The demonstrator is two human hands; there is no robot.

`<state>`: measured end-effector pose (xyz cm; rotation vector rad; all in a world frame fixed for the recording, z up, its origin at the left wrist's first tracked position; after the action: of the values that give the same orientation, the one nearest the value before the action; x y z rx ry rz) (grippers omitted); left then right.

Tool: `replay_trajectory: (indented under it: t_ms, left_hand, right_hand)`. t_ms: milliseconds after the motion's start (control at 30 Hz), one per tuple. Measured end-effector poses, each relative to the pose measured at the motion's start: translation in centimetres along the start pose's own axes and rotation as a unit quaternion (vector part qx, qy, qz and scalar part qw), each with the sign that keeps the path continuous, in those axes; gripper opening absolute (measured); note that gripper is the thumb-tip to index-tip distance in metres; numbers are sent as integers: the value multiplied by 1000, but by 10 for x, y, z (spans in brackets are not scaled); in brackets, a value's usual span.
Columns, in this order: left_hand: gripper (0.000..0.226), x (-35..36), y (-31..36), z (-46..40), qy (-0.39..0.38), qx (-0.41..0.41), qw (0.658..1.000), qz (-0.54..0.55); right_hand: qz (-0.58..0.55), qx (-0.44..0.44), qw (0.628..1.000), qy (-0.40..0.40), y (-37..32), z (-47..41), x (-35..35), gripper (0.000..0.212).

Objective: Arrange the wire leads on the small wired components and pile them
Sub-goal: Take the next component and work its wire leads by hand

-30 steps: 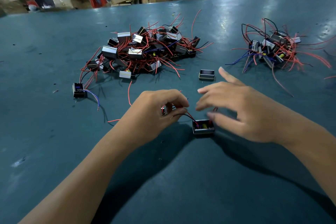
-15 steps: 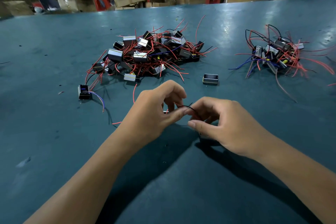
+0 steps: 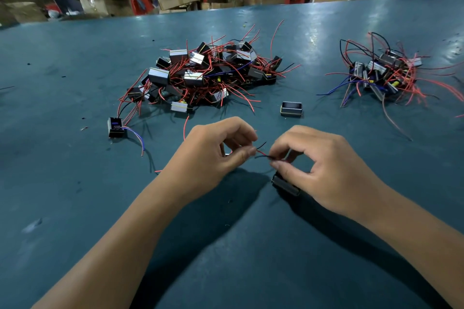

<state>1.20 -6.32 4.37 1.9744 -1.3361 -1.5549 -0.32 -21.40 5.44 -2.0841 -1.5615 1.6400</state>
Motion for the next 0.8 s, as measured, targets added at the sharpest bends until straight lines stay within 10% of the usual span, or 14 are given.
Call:
replay_trajectory:
  t_ms: [300,800]
  left_hand:
    - [17,-3,0,-1,40,6,999,3]
    - [12,0,3,2,88,-21,994,-61]
  right_hand:
    - [69,-119,982,-129,-29,11,32,6]
    - [117,141,979,87,31,7,-9,14]
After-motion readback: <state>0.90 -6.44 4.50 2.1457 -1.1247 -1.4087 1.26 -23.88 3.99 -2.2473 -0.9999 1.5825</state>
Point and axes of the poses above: each hand's wrist, its own z-axis away from the middle knuckle, its own x-axis out of the palm, y = z × x, the point moved 9 cm from there along -z, towards the middle knuckle, and after that the axes turned 1 degree about z, right-handed, at the moved point
